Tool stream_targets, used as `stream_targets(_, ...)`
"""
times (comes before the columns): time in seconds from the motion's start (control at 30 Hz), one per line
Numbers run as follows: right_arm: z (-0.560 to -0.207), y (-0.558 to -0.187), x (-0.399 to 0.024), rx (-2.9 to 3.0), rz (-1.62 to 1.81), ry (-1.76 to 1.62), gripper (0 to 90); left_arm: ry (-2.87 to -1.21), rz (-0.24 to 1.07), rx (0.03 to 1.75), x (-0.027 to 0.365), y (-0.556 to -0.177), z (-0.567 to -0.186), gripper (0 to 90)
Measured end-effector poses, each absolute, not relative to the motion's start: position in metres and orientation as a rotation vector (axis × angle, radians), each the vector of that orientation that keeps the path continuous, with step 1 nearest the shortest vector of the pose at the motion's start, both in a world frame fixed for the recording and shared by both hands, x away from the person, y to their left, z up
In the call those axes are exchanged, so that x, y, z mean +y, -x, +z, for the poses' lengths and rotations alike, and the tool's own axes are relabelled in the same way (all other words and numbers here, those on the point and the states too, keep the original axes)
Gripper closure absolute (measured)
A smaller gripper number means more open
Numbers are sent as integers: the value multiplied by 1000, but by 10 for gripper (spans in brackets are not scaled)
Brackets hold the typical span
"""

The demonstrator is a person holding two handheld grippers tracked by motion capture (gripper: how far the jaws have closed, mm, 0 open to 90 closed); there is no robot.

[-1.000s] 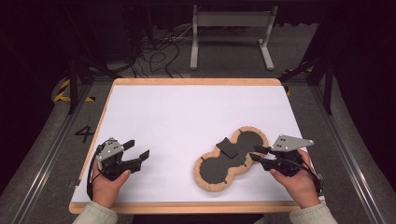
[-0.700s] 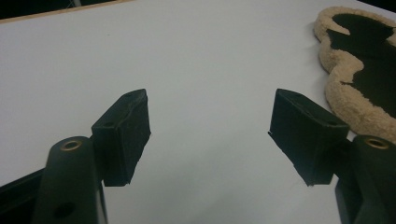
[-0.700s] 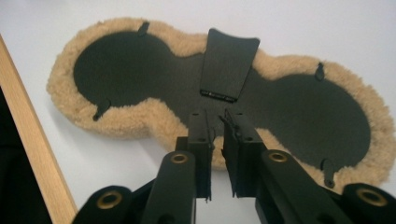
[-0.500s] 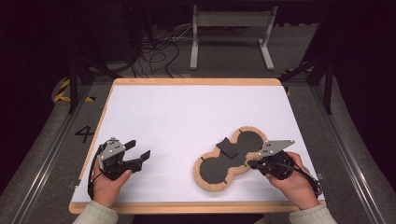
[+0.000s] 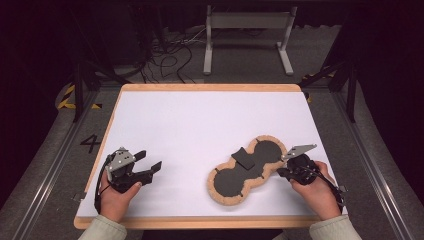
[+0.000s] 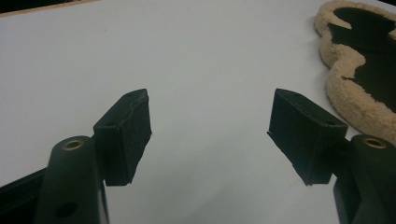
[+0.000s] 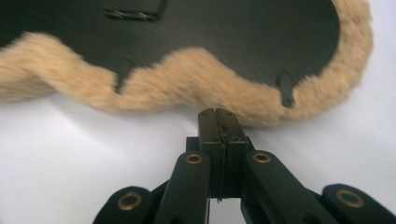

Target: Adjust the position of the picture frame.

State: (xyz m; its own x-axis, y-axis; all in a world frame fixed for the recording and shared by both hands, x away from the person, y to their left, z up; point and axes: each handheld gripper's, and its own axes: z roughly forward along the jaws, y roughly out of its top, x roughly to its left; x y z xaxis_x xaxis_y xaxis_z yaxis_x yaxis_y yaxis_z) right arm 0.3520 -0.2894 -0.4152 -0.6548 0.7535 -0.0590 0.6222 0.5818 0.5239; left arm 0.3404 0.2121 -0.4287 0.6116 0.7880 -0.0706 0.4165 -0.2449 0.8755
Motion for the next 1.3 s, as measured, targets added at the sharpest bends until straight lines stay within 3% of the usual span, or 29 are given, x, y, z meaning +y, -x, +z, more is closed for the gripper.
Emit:
stream_targets(0.8, -429, -374, -296, 2481, 602, -1272, 900, -1877, 485, 975, 212, -337, -430, 303)
stream_targets(1.3, -430, -421, -274, 2491, 611, -1231, 900, -1886, 486, 989, 214, -335, -433, 303)
